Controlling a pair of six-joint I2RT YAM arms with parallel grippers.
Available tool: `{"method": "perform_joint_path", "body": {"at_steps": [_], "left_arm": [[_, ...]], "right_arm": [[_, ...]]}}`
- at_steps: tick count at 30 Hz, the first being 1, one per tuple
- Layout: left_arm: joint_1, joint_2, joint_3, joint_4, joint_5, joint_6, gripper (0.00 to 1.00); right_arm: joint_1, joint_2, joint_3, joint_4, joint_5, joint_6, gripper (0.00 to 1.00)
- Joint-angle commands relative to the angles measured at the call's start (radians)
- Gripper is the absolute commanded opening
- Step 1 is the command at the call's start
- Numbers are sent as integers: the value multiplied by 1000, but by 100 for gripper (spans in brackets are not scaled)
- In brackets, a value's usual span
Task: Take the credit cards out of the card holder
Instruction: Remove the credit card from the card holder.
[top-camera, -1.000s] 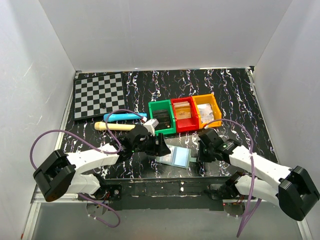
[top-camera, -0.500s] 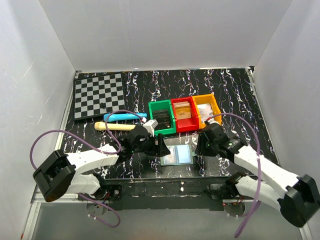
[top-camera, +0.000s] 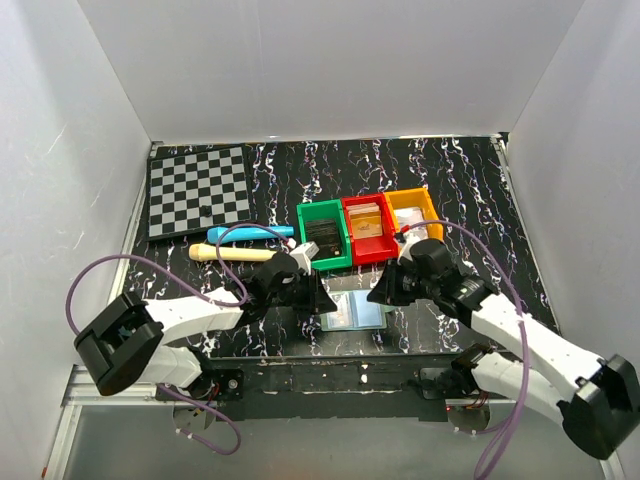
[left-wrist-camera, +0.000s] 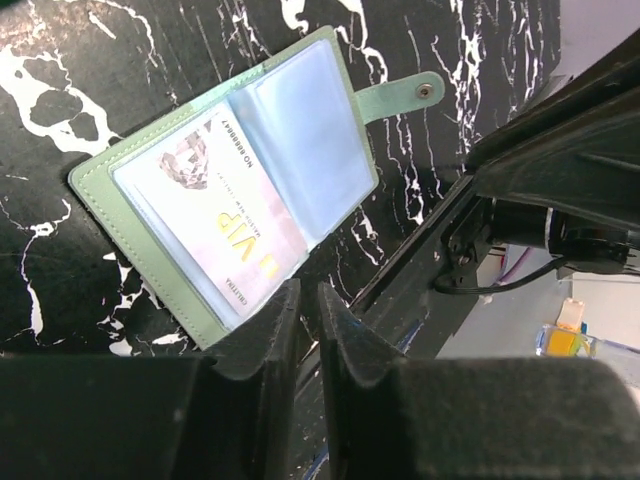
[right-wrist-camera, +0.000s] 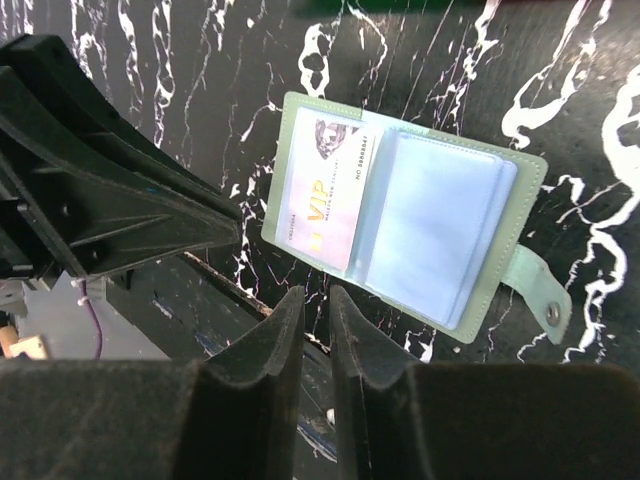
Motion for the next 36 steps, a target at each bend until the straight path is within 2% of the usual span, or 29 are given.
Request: {"method": "perform_joint_path", "body": {"at_steps": [1,7,13,23,29,36], "left_arm": [[2,20,-2,-16,-16,-16,10],[2,104,36,-76,-65,-1,0],[2,153,64,-108,-100,4,0],[2,190,75,-96,-87,7,0],[2,193,75,-94,-88,6,0],[2,182,65,-99,-94,1,0]], "right_arm": [[-3,91,-19,152,-90,19,24],[-3,248,-19,246,-117,34,24],[-3,347,-30,309,-128,42,25],[-3,405,-50,326,-127,44,29],[-3,411,-65,361,-122,47,38],[-1,428,-67,407,-148,59,40]]}}
